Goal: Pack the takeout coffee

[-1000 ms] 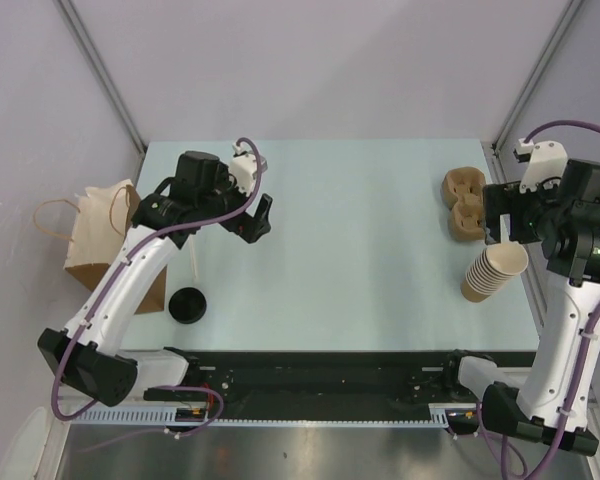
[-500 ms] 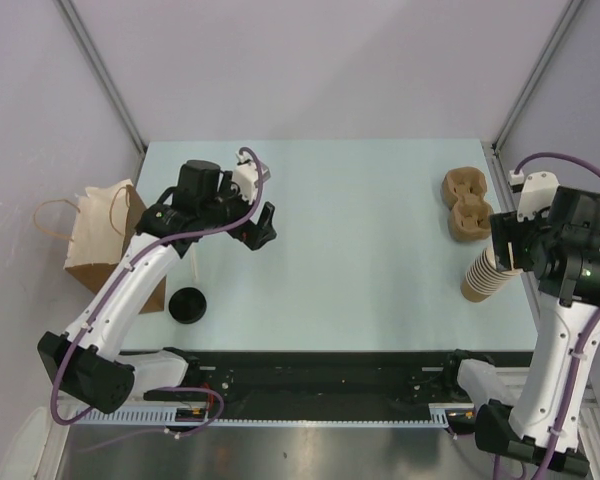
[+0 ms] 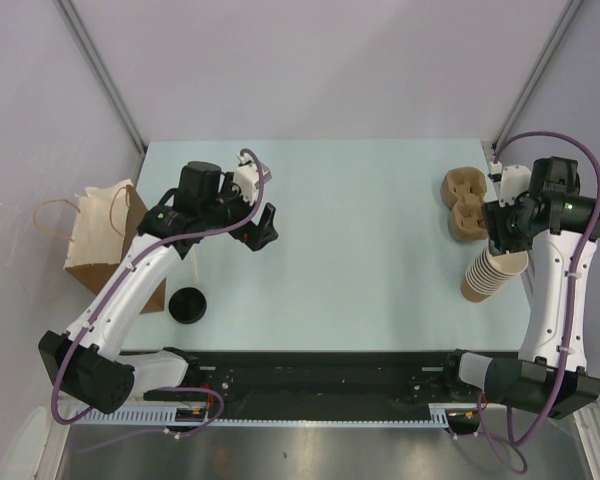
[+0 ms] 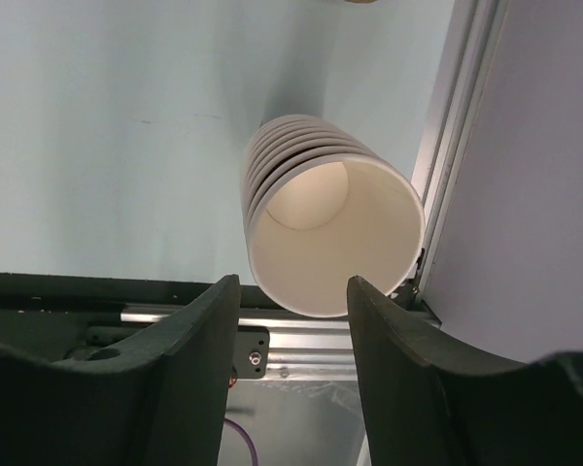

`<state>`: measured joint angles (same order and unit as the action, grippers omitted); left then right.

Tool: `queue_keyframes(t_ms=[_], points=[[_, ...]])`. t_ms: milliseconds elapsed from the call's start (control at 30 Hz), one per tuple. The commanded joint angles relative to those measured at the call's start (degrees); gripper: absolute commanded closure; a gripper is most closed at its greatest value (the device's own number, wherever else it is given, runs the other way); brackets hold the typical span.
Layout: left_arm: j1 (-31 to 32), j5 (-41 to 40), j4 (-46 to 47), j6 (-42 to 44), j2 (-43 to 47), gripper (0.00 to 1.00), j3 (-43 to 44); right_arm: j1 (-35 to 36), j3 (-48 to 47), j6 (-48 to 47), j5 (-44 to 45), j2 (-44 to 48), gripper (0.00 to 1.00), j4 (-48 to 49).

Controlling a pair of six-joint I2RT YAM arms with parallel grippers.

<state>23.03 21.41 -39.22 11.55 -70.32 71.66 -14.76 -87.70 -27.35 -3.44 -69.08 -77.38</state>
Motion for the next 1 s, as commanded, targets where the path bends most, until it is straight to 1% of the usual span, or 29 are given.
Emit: queue_keyframes(t_ms=[0,233,600,733,800,967], points=[[0.0,1.53,2.31,-0.39,1.77,0.0,-0.03,-0.26,0.07,-0.42,-0.07,-1.05,0.47,-8.75],[0.0,1.18,2.84,-0.39,1.51,0.01,-0.73,-0.44,0.95,-0.42,-0.95,-2.73,0.52,-9.45],[0.0,1.18,3.19,-0.48,2.38,0.0,-2.93,-0.35,3.24,-0.42,-1.39,-3.43,0.55,-9.63],[0.09,1.18,3.45,-0.3,2.56,0.0,-3.37,-0.44,3.24,-0.51,-1.66,-3.78,0.61,-9.54],[0.0,1.09,3.63,-0.39,2.3,0.01,-3.37,-0.35,3.33,-0.51,-1.66,-3.96,0.62,-9.63],[0.09,1.35,3.8,-0.13,1.77,0.0,-3.28,-0.26,3.41,-0.51,-1.74,-4.13,0.67,-9.63]])
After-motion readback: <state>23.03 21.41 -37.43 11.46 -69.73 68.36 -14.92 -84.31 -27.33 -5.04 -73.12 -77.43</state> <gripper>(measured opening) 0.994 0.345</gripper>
